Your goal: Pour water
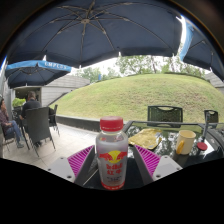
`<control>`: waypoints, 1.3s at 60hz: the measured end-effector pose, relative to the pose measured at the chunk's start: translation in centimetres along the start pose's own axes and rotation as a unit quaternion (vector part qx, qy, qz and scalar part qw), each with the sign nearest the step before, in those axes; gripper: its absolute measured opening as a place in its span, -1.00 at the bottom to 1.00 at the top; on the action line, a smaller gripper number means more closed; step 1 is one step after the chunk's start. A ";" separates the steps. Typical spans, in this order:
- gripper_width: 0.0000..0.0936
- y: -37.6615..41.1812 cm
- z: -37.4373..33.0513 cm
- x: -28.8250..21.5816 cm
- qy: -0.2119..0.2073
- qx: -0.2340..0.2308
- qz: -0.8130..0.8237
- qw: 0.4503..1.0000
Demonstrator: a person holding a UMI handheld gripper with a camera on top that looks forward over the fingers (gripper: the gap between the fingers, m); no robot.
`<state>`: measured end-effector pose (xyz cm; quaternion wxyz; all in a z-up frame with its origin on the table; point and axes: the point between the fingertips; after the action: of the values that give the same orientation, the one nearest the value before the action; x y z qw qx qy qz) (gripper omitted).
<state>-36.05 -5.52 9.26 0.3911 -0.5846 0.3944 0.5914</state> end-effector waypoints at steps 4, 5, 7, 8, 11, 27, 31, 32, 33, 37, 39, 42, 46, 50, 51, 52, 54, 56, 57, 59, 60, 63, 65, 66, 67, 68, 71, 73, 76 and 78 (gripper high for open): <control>0.71 -0.1 1.9 0.0 0.002 0.015 0.010 1.000; 0.65 -0.1 2.3 -0.1 0.000 0.018 0.012 1.000; 0.22 0.0 3.0 -0.1 -0.005 0.020 0.010 1.000; 0.09 0.3 3.2 -0.1 -0.005 0.017 0.007 1.000; 0.02 -0.7 3.2 -0.2 -0.012 0.037 -0.004 0.999; -0.24 -0.4 4.0 -0.3 -0.019 0.017 0.018 1.000; -0.23 -1.4 3.7 -0.5 -0.010 0.024 0.072 0.997; -0.23 -1.8 3.8 -0.7 -0.009 0.027 0.085 0.996; -0.23 -2.2 3.9 -1.0 -0.010 0.028 0.098 0.995; -0.23 -4.8 5.0 -3.9 -0.037 0.029 0.161 0.986; -0.23 -6.3 5.4 -5.3 -0.050 0.032 0.202 0.978; -0.23 -9.0 6.7 -6.5 -0.060 0.046 0.277 0.958; -0.22 -12.9 7.8 -7.2 -0.071 0.065 0.389 0.916; -0.22 -16.8 9.1 -7.4 -0.072 0.078 0.497 0.861; -0.22 -17.7 9.4 -7.2 -0.071 0.081 0.524 0.845; -0.22 -18.6 9.6 -7.0 -0.070 0.085 0.550 0.828; -0.21 -20.1 9.9 -6.9 -0.073 0.088 0.596 0.795; -0.21 -21.5 10.1 -6.9 -0.077 0.086 0.635 0.764; -0.20 -21.8 10.3 -6.9 -0.079 0.084 0.652 0.749; -0.20 -22.1 10.6 -7.2 -0.082 0.075 0.683 0.722; -0.21 -22.2 10.6 -7.2 -0.081 0.070 0.697 0.709; -0.20 -22.9 10.9 -6.7 -0.076 0.064 0.745 0.660; -0.21 -23.1 10.9 -6.7 -0.075 0.058 0.775 0.625; -0.19 -23.2 10.9 -6.8 -0.076 0.054 0.787 0.610; -0.19 -23.3 10.9 -6.9 -0.078 0.050 0.798 0.596; -0.18 -23.6 10.8 -7.3 -0.078 0.047 0.808 0.582; -0.15 -23.8 11.2 -7.1 -0.077 0.043 0.834 0.545; -0.14 -24.0 11.3 -6.7 -0.073 0.046 0.850 0.520; -0.14 -24.5 11.3 -6.1 -0.073 0.052 0.863 0.497; -0.14 -24.6 11.4 -6.0 -0.074 0.056 0.864 0.495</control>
<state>-17.57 14.43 15.07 -0.2554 0.1173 0.7042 0.6521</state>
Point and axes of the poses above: the point between the fingertips, and its own axes, seen from behind it with the camera up: y to the left, x down, z forward, the way the camera looks, and after that the axes turned 9 degrees about -y, right-handed
